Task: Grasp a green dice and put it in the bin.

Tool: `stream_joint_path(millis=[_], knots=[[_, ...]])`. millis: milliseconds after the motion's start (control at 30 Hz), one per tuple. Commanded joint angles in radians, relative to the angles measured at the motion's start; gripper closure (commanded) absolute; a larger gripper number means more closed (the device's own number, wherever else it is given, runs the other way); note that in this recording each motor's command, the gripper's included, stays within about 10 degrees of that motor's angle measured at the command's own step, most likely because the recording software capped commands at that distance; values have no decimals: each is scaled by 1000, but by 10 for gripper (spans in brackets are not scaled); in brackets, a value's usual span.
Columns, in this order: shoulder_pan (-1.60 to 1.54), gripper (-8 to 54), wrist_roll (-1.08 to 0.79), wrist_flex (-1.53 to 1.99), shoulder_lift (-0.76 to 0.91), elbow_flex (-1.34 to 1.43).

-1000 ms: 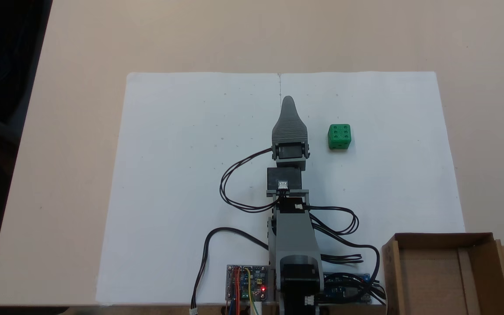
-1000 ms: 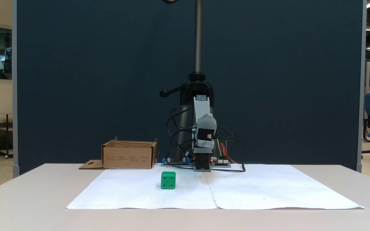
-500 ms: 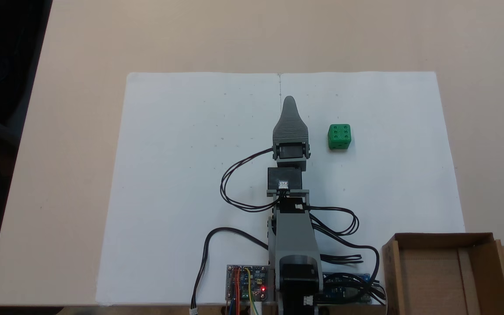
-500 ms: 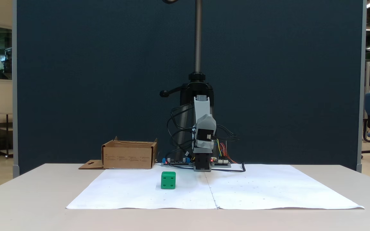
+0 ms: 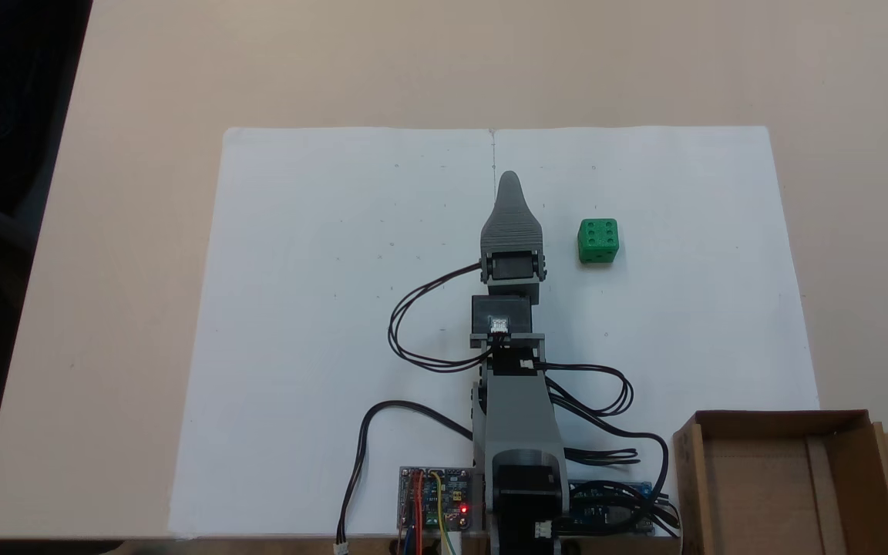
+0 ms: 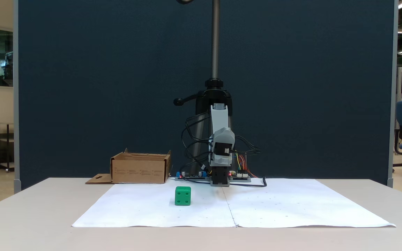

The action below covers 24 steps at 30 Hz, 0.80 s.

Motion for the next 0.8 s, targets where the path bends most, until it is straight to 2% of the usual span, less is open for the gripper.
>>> stream_joint_path(millis=[0, 333, 767], knots=[[11, 19, -60, -17, 107, 66], [12, 40, -61, 44, 107, 34], [126, 40, -60, 919, 110, -515]])
